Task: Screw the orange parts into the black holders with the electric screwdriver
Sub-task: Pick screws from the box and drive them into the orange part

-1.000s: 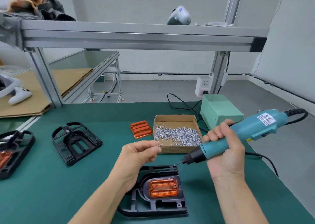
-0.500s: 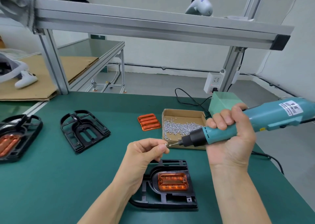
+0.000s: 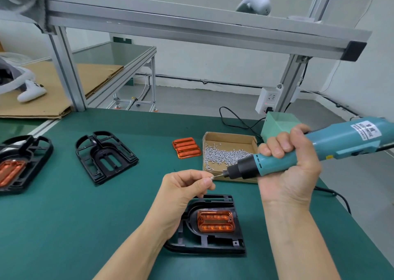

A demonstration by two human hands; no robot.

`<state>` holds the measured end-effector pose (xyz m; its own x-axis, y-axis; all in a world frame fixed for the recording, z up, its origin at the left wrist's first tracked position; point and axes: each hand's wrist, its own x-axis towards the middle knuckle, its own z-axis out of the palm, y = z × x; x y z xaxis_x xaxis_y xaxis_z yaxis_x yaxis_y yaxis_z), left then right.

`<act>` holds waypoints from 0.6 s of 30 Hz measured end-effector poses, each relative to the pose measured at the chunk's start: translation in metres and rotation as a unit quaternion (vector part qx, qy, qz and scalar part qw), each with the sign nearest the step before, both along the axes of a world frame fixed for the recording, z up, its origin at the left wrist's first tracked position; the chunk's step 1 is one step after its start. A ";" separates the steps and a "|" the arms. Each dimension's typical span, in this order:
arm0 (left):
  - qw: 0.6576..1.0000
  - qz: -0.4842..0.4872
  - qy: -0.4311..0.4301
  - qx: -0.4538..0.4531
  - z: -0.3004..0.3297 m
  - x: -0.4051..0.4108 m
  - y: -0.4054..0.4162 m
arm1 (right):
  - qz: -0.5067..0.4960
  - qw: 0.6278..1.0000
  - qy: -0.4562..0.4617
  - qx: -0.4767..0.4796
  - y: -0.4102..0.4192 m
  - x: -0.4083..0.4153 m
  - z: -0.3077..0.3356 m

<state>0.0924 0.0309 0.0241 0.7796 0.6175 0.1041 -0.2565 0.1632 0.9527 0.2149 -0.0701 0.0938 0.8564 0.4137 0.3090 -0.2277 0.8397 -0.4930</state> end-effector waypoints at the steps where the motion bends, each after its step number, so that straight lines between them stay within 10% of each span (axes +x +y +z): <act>1: 1.000 0.001 0.000 -0.002 0.000 0.000 0.000 | -0.001 1.000 -0.001 -0.001 0.000 0.000 -0.001; 18: 0.999 -0.010 0.015 0.049 0.002 -0.002 -0.005 | 0.014 0.999 -0.035 0.003 -0.003 0.005 -0.003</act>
<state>0.0908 0.0258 0.0258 0.7954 0.5899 0.1393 -0.2244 0.0730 0.9718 0.2196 -0.0726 0.0905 0.8204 0.4357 0.3702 -0.2166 0.8361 -0.5040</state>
